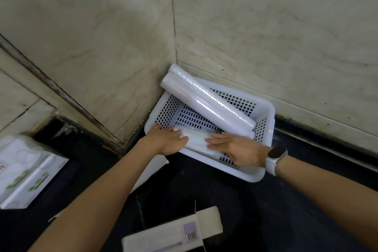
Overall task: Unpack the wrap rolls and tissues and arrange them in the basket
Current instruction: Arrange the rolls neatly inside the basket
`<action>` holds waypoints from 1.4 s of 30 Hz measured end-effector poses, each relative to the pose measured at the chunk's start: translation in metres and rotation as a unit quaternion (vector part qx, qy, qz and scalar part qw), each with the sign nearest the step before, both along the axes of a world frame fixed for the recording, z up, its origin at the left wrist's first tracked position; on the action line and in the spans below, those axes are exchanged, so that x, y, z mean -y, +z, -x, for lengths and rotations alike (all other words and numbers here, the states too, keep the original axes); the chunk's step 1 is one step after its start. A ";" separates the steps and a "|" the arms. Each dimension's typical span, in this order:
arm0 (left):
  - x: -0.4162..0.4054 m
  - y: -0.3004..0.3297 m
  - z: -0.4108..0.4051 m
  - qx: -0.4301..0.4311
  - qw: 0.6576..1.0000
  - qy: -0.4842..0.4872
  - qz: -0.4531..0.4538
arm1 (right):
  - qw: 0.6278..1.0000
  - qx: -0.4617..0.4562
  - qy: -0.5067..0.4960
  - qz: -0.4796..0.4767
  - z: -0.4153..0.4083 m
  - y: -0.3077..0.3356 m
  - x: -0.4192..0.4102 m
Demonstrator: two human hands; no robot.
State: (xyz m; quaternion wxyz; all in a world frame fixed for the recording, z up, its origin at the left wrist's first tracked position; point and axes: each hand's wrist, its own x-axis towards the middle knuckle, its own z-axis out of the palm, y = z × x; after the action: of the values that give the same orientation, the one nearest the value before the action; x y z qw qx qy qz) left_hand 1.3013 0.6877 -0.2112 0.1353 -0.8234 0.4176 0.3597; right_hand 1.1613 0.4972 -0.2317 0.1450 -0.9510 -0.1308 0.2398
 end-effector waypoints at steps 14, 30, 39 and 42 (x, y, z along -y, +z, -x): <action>-0.003 -0.003 0.005 0.014 0.994 0.036 0.104 | 0.998 0.006 -0.011 0.060 0.008 0.003 -0.002; -0.020 -0.032 0.040 0.243 0.903 0.103 0.340 | 0.934 0.153 -0.313 0.082 -0.035 0.000 -0.003; -0.020 -0.033 0.040 0.261 0.893 0.096 0.354 | 0.927 0.198 -0.315 0.045 -0.037 -0.005 -0.003; -0.019 -0.035 0.041 0.270 0.882 0.093 0.375 | 0.932 0.199 -0.303 0.022 -0.035 0.004 0.001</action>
State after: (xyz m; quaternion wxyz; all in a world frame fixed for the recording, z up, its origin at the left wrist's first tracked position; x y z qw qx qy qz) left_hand 1.2601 0.7069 -0.2465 -0.1106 -0.9129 0.3898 -0.0495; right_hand 1.1963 0.4966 -0.2280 0.1608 -0.9766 0.1426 -0.0073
